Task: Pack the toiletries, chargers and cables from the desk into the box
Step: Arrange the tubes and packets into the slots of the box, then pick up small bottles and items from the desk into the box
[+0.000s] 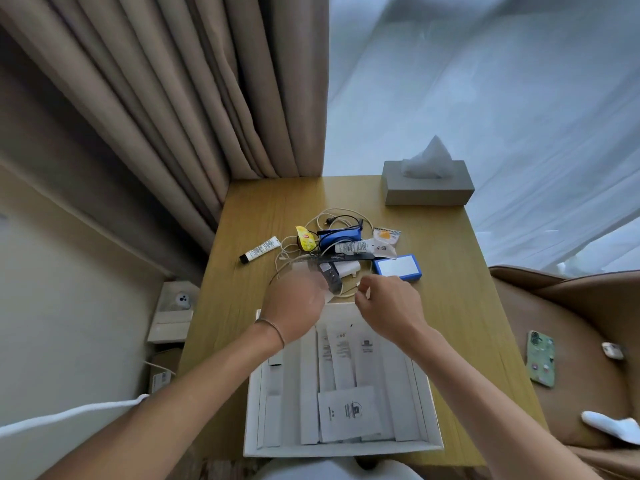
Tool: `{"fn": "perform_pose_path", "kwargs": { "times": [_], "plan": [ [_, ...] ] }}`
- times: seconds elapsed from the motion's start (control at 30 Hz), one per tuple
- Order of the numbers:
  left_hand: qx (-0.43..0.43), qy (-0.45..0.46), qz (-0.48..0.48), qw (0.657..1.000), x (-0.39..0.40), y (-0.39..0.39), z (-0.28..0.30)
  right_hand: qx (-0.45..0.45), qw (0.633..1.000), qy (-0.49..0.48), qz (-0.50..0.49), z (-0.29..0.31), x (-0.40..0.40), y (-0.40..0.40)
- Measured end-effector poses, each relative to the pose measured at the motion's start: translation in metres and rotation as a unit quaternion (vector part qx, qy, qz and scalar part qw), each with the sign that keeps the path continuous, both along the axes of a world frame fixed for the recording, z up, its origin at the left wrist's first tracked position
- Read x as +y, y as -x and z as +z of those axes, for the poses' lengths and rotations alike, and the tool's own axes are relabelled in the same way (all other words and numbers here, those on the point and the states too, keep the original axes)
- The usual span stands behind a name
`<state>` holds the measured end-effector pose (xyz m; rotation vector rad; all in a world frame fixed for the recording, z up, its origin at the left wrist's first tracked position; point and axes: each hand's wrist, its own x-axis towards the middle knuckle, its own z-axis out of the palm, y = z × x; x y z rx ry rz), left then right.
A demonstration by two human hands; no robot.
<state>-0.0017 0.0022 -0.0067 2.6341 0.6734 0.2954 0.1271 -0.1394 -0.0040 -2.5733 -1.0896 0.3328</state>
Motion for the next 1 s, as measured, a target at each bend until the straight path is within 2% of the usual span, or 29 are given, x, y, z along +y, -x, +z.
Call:
{"fn": "perform_pose_path", "kwargs": {
  "times": [0.17, 0.3, 0.5, 0.77, 0.93, 1.0],
  "plan": [
    [0.105, 0.005, 0.024, 0.994, 0.033, -0.018, -0.009, 0.007, 1.0, -0.012, 0.0, 0.0, 0.01, -0.016],
    [0.216, 0.037, 0.06, 0.974, 0.052, -0.034, -0.029, 0.024, 1.0, -0.003, 0.003, -0.006, 0.015, -0.028],
    [0.312, 0.054, 0.094, 0.944, 0.066, -0.056, -0.062, 0.053, 0.999, 0.011, -0.002, -0.017, 0.016, -0.043],
    [0.375, -0.008, 0.045, 0.926, 0.067, -0.074, -0.087, 0.075, 0.997, 0.032, -0.01, -0.032, 0.008, -0.061],
    [0.384, 0.028, 0.032, 0.922, 0.064, -0.079, -0.086, 0.081, 0.996, 0.024, -0.013, -0.034, 0.011, -0.067],
    [0.355, 0.058, 0.049, 0.932, 0.064, -0.075, -0.083, 0.089, 0.996, 0.021, -0.011, -0.035, 0.015, -0.068]
  ]
}}
